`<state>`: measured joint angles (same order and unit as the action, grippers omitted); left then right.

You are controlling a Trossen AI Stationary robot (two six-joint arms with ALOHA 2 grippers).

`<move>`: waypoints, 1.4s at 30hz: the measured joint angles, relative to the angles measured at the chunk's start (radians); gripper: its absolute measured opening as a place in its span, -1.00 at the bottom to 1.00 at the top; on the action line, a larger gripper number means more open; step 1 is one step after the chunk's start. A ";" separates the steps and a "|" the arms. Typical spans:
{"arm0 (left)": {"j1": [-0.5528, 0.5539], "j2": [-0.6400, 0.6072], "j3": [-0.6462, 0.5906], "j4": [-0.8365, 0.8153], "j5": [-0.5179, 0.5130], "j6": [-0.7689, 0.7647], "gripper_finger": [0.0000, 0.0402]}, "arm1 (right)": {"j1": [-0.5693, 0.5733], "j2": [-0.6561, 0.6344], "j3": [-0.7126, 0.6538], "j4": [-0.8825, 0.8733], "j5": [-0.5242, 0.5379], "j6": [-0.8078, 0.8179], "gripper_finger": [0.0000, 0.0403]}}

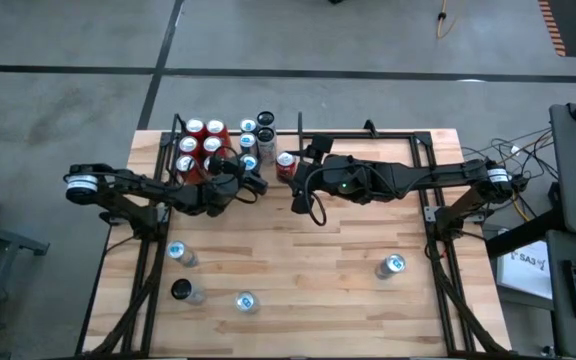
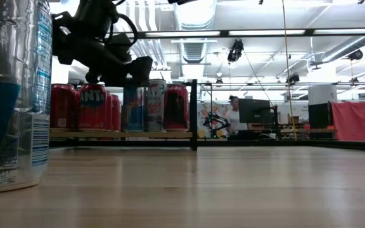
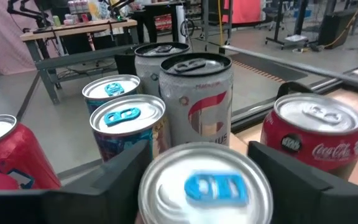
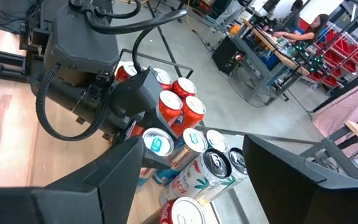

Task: Place canned beverage on shelf
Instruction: Put the blue soda can on the shelf aligned with the other blue soda can

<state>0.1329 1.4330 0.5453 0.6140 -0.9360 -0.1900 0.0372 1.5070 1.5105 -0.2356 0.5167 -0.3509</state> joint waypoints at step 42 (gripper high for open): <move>-0.163 -0.523 0.262 -0.910 0.243 0.314 -0.60 | -0.111 0.160 0.104 -0.013 -0.197 0.104 -0.94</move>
<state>-0.0296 0.9102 0.8071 -0.2958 -0.6932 0.1238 -0.0738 1.6671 1.6144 -0.2485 0.3201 -0.2466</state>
